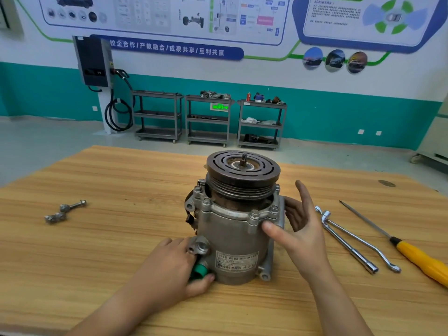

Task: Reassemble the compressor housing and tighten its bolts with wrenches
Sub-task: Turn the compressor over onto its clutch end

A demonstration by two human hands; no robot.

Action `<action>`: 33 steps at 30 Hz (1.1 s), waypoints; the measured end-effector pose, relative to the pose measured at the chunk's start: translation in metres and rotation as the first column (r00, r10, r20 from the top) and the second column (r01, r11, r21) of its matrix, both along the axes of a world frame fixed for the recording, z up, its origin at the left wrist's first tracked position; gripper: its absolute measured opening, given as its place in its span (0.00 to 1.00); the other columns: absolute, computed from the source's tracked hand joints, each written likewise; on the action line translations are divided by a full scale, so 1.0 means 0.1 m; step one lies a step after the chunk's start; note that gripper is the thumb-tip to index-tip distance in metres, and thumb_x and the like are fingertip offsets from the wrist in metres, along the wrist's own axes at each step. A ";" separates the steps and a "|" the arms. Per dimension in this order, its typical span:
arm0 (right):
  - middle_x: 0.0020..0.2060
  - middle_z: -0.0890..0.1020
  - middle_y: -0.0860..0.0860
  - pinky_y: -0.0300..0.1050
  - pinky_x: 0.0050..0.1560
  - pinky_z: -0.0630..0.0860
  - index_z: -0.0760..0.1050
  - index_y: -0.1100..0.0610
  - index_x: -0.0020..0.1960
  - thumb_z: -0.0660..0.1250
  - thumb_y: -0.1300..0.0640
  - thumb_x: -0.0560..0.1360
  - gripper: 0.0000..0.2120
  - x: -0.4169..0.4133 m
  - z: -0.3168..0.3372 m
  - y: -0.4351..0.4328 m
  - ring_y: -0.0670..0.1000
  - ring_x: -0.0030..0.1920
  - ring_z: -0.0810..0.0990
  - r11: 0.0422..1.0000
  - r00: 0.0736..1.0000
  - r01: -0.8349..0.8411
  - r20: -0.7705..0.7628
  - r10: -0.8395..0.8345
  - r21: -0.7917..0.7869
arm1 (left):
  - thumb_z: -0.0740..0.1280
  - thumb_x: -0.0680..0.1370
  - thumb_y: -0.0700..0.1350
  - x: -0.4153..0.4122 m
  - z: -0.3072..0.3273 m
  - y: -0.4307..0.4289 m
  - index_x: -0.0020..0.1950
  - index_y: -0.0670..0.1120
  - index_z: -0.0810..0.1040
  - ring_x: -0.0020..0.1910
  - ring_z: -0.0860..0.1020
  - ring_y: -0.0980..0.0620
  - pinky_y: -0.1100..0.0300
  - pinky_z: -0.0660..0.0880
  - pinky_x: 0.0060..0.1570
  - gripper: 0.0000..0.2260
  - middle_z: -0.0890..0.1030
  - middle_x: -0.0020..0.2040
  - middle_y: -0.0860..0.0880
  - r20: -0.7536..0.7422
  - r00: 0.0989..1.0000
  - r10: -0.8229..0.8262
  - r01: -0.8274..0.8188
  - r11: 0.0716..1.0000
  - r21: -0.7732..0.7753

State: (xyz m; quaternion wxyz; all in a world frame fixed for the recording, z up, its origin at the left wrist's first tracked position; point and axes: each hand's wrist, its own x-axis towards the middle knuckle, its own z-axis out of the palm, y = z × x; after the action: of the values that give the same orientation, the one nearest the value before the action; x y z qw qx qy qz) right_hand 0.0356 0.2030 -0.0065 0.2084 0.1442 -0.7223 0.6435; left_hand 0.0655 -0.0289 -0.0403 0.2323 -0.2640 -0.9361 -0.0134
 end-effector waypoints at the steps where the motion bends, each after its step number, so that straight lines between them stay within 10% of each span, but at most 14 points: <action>1: 0.58 0.77 0.52 0.43 0.62 0.71 0.57 0.42 0.70 0.79 0.49 0.52 0.51 -0.02 0.01 0.01 0.49 0.60 0.76 1.000 1.000 -0.004 0.003 0.004 -0.017 | 0.56 0.67 0.64 0.00 0.01 0.01 0.34 0.51 0.78 0.30 0.77 0.59 0.71 0.71 0.32 0.20 0.79 0.33 0.56 0.004 1.000 -0.007 0.007 1.000 0.002; 11: 0.49 0.82 0.49 0.29 0.44 0.75 0.77 0.52 0.51 0.74 0.43 0.53 0.28 -0.38 0.25 -0.09 0.45 0.50 0.80 0.968 0.995 0.018 0.101 0.007 -0.251 | 0.35 0.66 0.68 -0.14 0.23 0.07 0.41 0.52 0.68 0.39 0.71 0.55 0.59 0.59 0.40 0.29 0.71 0.40 0.55 0.112 0.989 0.098 -0.108 0.990 0.088; 18: 0.45 0.83 0.49 0.27 0.35 0.73 0.77 0.53 0.45 0.76 0.49 0.63 0.14 -0.60 0.25 -0.25 0.45 0.46 0.81 0.897 0.972 0.178 0.213 -0.097 -0.405 | 0.51 0.78 0.60 -0.28 0.41 0.10 0.39 0.49 0.66 0.38 0.71 0.50 0.57 0.63 0.37 0.17 0.67 0.37 0.52 0.223 0.959 0.178 -0.234 0.938 0.257; 33: 0.46 0.81 0.47 0.45 0.52 0.74 0.77 0.48 0.41 0.74 0.46 0.66 0.09 -0.54 0.24 -0.22 0.47 0.51 0.78 0.955 0.966 0.257 0.007 -0.259 -0.146 | 0.42 0.71 0.65 -0.23 0.29 0.10 0.41 0.50 0.66 0.44 0.77 0.46 0.57 0.62 0.37 0.22 0.73 0.43 0.49 0.190 0.963 0.192 -0.232 0.949 0.214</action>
State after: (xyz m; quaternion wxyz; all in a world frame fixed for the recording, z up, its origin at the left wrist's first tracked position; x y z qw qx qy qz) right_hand -0.0182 0.1809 0.0177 0.3050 0.0373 -0.6846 0.6610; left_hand 0.0426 -0.0188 -0.0112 0.1825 -0.1303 -0.9670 -0.1207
